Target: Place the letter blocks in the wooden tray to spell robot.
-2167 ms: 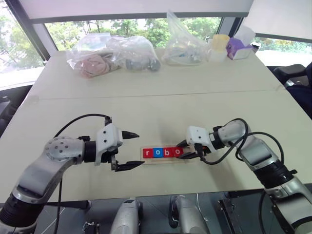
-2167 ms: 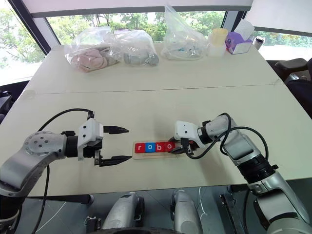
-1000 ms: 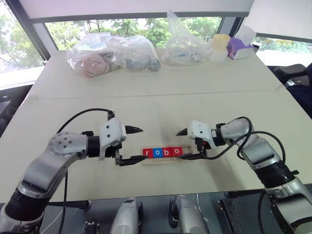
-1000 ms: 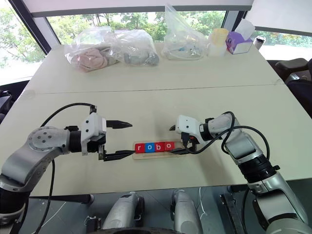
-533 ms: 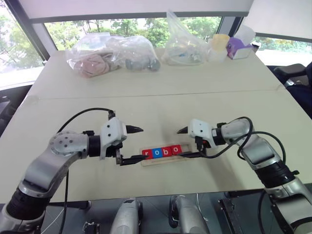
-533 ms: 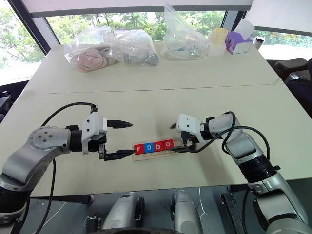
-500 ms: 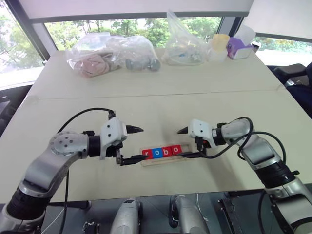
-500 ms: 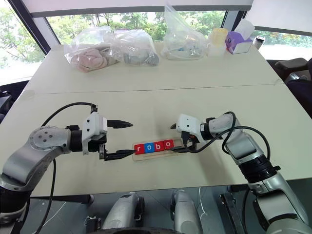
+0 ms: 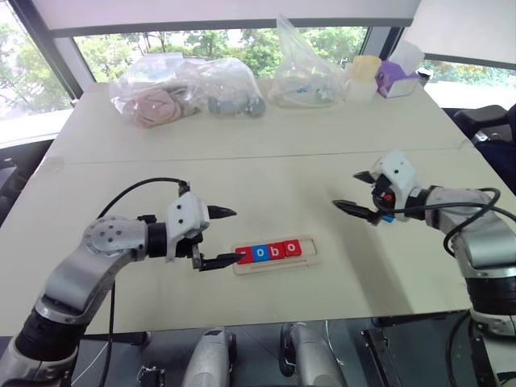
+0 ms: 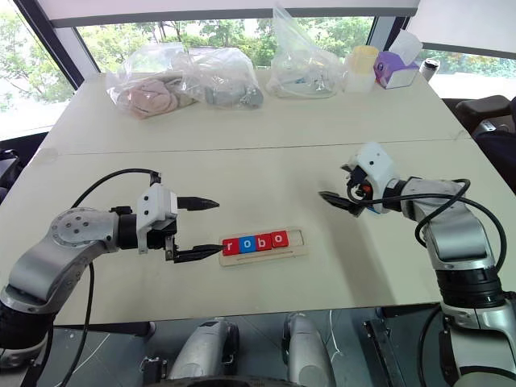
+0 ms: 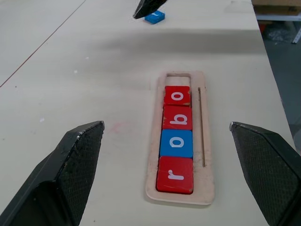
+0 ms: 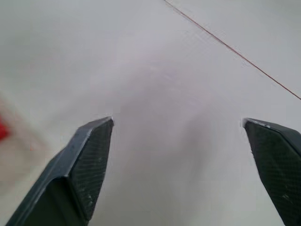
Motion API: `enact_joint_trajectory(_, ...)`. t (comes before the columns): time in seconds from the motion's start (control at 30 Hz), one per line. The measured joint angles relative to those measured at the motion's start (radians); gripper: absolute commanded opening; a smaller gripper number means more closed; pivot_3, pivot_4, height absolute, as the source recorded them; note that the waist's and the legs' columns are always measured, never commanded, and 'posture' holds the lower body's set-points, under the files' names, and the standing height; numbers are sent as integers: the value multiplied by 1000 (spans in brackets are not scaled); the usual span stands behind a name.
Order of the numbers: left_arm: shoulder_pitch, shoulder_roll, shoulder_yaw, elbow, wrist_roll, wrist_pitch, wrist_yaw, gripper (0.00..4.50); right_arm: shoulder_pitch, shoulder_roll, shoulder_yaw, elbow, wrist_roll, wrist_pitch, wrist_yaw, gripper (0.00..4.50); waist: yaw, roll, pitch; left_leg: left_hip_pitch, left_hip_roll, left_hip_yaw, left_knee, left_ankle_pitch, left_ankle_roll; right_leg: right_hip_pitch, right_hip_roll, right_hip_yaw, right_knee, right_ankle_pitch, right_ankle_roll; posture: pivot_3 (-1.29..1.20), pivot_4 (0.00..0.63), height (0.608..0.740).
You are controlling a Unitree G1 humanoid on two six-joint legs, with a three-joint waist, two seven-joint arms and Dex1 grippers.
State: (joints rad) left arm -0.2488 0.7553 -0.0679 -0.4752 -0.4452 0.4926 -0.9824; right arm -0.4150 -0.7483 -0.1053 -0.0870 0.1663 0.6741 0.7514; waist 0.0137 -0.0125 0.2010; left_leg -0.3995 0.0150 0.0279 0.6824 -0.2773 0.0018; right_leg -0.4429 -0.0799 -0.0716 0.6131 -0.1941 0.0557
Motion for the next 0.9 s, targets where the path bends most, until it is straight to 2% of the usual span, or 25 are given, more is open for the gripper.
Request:
enact_joint_trajectory(0.2,0,-5,-10,2,1,-6,-5,4500,32,158,-104,-65,-77,267,-349,4459,-2,0,0,-2,0,0,0,0,0,-2,1,0,1,0,0,0,150,740)
enact_joint_trajectory(0.37,-2,-13,-27,18,16,-21,-12,4500,-1,416,-161,-191,-135,523,-607,4459,-4,1,0,-3,1,-1,0,0,0,-3,2,0,2,1,-1,0,150,740)
enact_joint_trajectory(0.6,-3,-15,-28,25,22,-27,-13,4500,-81,604,-265,-245,-190,674,-805,4459,-1,2,-1,-5,0,-2,0,0,0,-4,0,0,0,1,-2,0,150,740)
enact_joint_trajectory(0.9,1,-15,-28,24,23,-27,-2,4500,-97,685,-322,-249,-216,690,-900,4459,-9,2,-1,-6,0,-2,0,0,0,-5,2,0,2,1,-1,0,150,740)
